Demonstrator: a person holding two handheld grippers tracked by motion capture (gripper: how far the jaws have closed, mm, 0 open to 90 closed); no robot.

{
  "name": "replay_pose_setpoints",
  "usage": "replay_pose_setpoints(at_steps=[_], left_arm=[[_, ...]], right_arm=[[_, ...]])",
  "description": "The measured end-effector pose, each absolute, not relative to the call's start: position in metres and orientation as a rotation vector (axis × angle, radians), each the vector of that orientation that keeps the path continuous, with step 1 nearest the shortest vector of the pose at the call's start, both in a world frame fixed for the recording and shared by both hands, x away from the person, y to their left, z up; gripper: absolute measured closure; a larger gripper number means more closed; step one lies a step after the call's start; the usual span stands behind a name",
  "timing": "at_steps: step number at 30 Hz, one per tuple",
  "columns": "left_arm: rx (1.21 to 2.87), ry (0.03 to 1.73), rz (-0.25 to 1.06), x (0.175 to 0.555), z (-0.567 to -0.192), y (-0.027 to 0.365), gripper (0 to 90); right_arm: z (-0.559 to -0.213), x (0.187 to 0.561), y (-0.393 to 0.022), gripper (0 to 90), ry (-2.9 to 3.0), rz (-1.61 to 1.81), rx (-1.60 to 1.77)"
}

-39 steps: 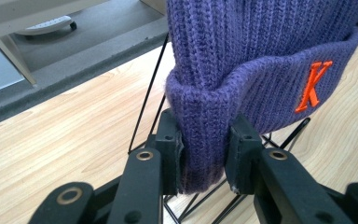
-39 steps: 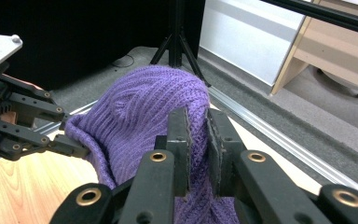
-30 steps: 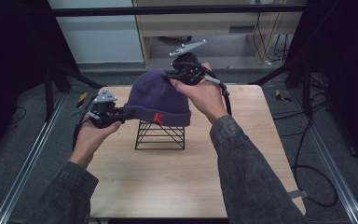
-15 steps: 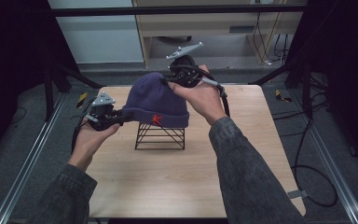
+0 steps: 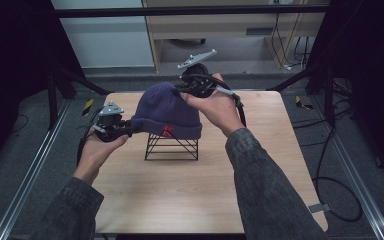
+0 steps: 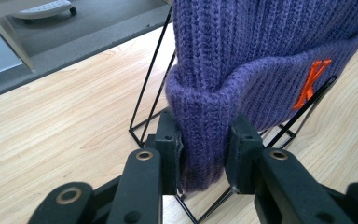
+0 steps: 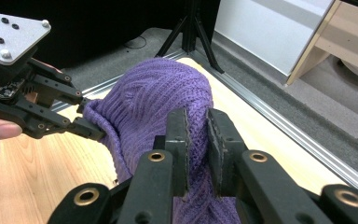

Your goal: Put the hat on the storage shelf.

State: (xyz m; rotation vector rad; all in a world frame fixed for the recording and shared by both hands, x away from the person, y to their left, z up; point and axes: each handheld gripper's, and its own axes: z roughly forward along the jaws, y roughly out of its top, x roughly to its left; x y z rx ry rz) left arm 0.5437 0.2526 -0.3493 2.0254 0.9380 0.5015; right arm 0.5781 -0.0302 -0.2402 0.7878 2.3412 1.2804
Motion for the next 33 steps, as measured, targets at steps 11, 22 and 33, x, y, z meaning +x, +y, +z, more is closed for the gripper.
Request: replay_pose_setpoints(at_steps=[11, 22, 33], left_arm=[[2.027, 0.941, 0.499, 0.543, -0.353, 0.254, 69.5], [2.03, 0.942, 0.488, 0.541, -0.361, 0.257, 69.4], [2.064, 0.939, 0.452, 0.54, -0.38, 0.256, 68.6]], right_arm=[[-0.243, 0.577, -0.028, 79.5, 2.356, 1.274, 0.778], [-0.247, 0.573, -0.024, 79.6, 2.384, 1.262, 0.754], [-0.261, 0.573, -0.021, 79.1, 2.425, 1.234, 0.755]])
